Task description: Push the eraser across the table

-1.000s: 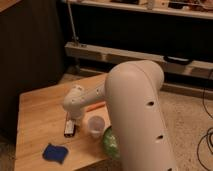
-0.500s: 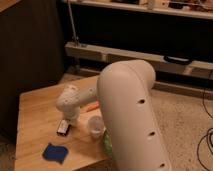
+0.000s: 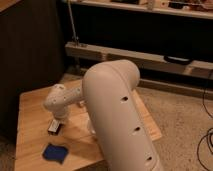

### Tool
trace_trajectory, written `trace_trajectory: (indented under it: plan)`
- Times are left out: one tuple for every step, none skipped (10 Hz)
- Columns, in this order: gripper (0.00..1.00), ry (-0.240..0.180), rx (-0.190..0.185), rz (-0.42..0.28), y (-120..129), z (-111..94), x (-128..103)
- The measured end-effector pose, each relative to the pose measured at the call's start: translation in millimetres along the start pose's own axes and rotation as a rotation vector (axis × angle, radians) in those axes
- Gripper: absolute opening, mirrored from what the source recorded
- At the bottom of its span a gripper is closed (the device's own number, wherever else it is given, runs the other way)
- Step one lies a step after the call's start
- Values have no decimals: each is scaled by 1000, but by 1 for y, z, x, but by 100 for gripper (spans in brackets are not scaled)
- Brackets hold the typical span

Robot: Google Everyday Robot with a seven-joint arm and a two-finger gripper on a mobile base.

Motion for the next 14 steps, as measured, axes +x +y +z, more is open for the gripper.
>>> trace_trajectory:
  plan:
    - [0, -4, -2, -10, 0, 3, -6]
    - [0, -5, -3, -15, 0, 4, -8]
    - [0, -5, -2, -16, -1, 2, -7]
    - [0, -5, -4, -15, 0, 1, -7]
    - [0, -4, -5, -14, 0, 1, -7]
    - [0, -3, -7, -17, 0, 2, -8]
    - [0, -16, -12, -33, 2, 5, -17]
    - [0, -19, -13, -34, 2, 4, -19]
    - [0, -20, -14, -34, 3, 2, -19]
    - [0, -19, -15, -35, 3, 2, -19]
    - [0, -16, -15, -36, 3, 1, -19]
    - [0, -18, -17, -45, 4, 3, -22]
    - [0, -36, -22, -70, 8, 5, -38]
    - [0, -39, -24, -77, 12, 5, -41]
